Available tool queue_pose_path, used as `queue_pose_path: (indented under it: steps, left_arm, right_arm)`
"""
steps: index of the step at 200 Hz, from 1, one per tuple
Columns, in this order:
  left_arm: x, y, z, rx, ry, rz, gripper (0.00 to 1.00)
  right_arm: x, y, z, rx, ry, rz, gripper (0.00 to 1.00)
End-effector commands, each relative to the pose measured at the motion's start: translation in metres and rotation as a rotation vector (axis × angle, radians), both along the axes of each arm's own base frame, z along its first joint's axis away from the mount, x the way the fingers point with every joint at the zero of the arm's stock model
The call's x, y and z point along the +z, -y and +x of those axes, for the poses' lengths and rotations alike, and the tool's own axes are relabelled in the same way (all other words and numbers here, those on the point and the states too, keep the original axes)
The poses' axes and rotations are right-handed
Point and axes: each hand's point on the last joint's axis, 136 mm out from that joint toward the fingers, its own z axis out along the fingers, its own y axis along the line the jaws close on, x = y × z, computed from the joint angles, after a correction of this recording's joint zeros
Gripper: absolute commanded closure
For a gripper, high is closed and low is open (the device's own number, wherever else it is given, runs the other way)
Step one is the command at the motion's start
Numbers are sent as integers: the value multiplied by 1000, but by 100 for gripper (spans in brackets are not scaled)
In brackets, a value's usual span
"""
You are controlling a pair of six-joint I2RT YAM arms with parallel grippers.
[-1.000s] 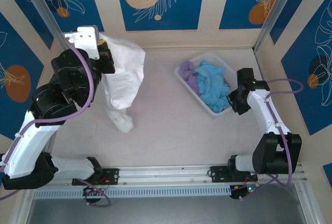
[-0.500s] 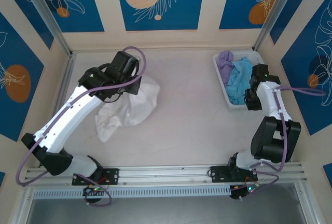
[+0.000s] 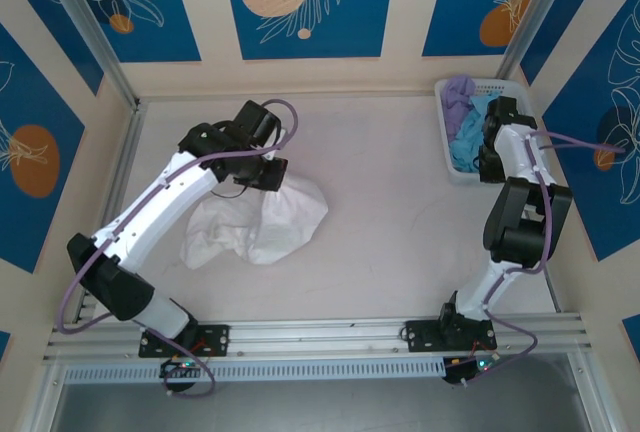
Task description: Fold and stack the t-shirts
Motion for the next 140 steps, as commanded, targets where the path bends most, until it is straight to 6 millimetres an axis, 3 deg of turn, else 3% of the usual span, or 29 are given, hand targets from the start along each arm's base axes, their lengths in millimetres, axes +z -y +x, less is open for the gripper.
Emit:
queue_pose_path:
  steps: [1,21,40,55,74,83,93,101,116,140]
  left_arm:
    - [2,3,2,12,-20,-28,100]
    - [-1,11,5,9,-48,-46,97]
    - [0,18,10,8,-55,-58,93]
    - [-1,22,15,16,-63,-65,93]
    - [-2,35,17,14,-91,-112,92]
    - [-4,43,18,11,-114,-142,92]
    - [-6,52,19,12,-141,-176,89]
    - [-8,58,21,15,-165,-198,81]
    - [-12,67,23,24,-200,-216,54]
    - [-16,64,29,81,-211,-202,22]
  right_arm:
    - [0,13,9,-27,-14,-43,99]
    - [3,15,23,7,-2,-38,86]
    - [11,14,32,54,25,-36,55]
    - [18,9,42,138,68,-38,45]
    - [33,-2,31,189,35,-35,38]
    - [42,-9,15,176,-5,-47,23]
    - [54,-19,8,220,-2,-68,21]
    - [64,-31,6,269,23,-87,20]
    - [79,-56,0,373,71,-110,15]
    - [88,-107,-12,552,132,-91,13]
